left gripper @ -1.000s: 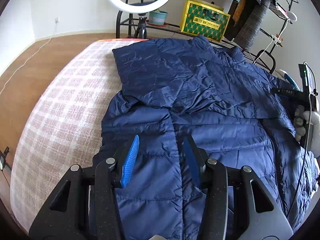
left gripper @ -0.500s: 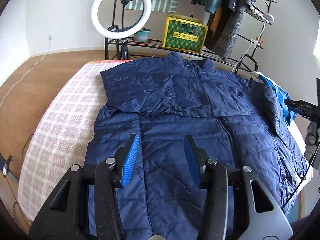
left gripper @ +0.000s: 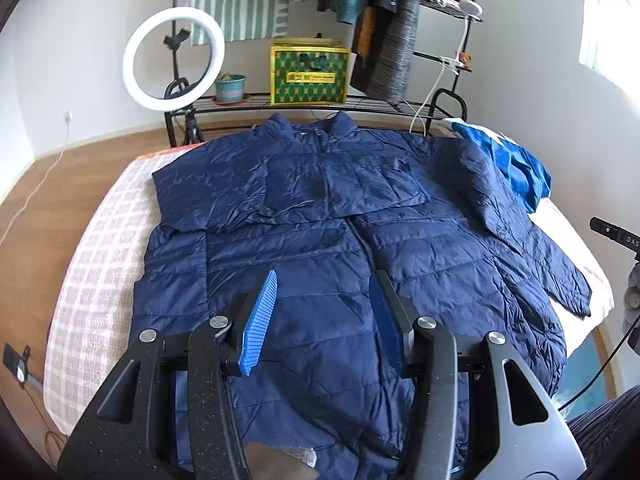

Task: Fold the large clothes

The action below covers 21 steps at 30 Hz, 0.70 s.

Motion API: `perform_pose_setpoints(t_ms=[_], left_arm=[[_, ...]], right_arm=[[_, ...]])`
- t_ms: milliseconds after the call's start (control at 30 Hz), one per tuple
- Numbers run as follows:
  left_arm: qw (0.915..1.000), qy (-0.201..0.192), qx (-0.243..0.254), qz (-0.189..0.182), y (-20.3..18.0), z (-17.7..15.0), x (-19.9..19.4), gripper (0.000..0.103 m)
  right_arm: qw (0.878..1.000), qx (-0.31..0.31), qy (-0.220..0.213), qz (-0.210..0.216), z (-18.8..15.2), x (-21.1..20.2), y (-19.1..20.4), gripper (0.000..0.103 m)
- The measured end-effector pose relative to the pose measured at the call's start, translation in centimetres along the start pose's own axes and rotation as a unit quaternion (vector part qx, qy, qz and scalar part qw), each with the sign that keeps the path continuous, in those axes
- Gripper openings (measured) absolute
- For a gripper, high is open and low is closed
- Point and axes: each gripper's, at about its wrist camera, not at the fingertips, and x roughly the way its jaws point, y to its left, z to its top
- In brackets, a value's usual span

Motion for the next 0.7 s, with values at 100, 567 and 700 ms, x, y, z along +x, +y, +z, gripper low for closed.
perform_pose_setpoints(t_ms=[100, 567, 700], left_arm=[[0.9999, -0.002, 0.012, -0.008, -1.8, 0.0, -0.3, 0.049], [0.9970, 0.018, 0.033, -0.067, -6.3, -0.6, 1.2, 0.049], [0.9963, 0.029, 0.016, -0.079, -6.4, -0.3, 1.9, 0.049]], right_arm=[[1.000, 0.017, -0.007, -0.023, -1.6, -1.0, -2.8, 0.082], [0.978, 0.179, 0.092, -0.054, -7.9, 0.6, -16.9, 0.068], [0.957, 0.266, 0.117, -0.027, -9.7, 1.9, -19.9, 0.060]])
